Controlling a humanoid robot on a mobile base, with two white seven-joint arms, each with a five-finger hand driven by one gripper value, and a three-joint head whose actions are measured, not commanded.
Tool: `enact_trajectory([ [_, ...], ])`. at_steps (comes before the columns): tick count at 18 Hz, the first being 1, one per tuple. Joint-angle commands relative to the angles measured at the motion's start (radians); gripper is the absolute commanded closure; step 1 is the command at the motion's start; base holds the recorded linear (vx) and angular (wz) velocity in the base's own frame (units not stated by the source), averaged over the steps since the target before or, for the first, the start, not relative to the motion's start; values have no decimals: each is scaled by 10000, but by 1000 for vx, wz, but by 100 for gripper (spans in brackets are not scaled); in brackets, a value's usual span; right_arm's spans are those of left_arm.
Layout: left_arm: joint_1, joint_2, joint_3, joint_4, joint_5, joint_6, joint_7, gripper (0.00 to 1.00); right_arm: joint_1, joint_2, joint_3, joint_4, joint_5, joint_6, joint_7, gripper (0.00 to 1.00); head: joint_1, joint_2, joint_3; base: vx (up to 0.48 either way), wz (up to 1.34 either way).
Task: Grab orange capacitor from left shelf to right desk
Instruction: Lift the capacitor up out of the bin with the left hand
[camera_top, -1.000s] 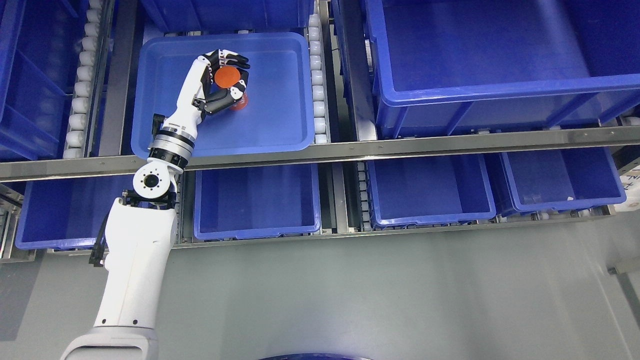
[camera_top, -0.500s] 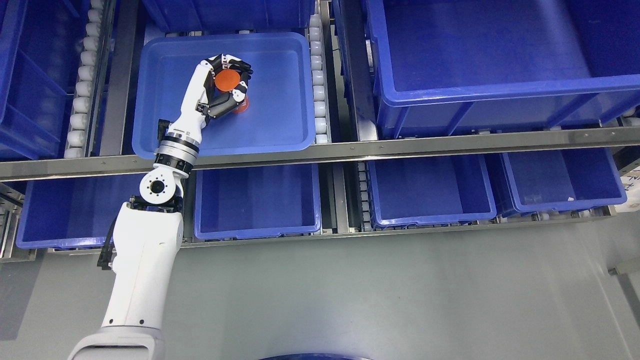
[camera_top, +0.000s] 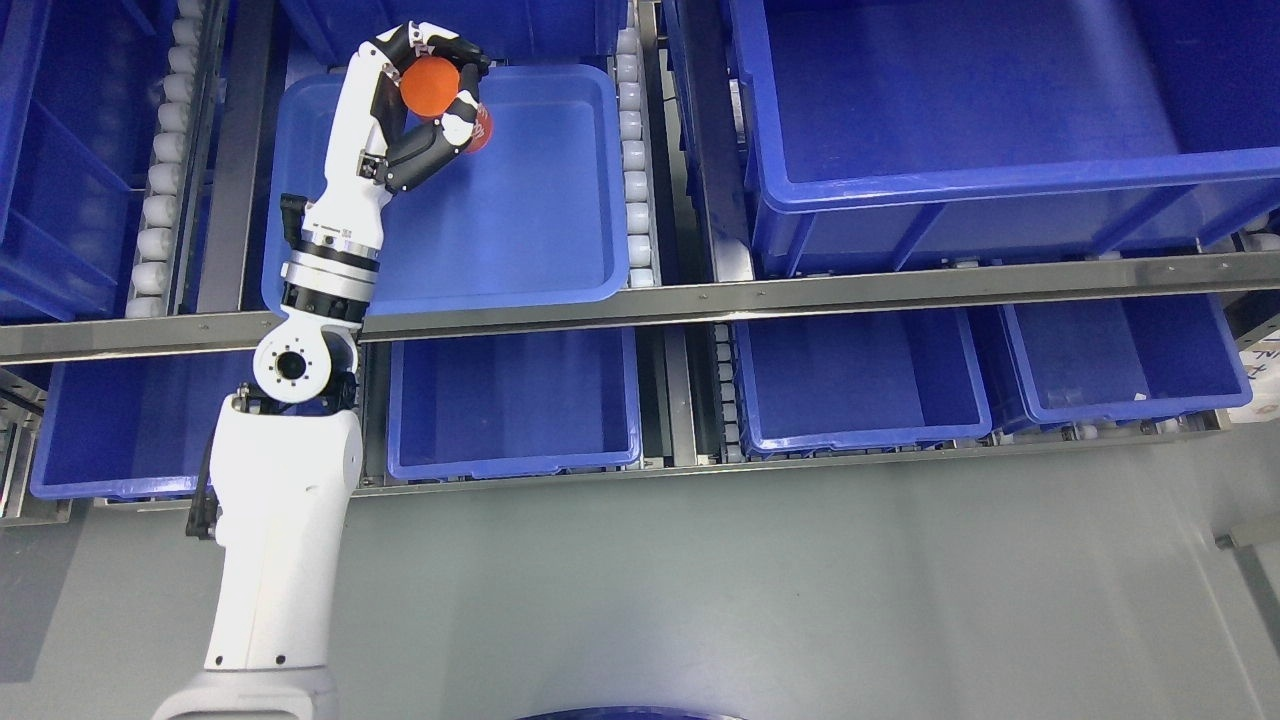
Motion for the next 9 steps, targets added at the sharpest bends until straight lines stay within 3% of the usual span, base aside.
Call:
enact_trajectory([
  [1,1357,56,-397,-2331,190,-736,-129,100,337,-175,-123,-230,0,-4,4,0,0,0,0,0,0],
  [9,1788,56,-244,-2393,190,-1504,-129,100,337,-175,-123,-230,0,-4,4,0,0,0,0,0,0],
])
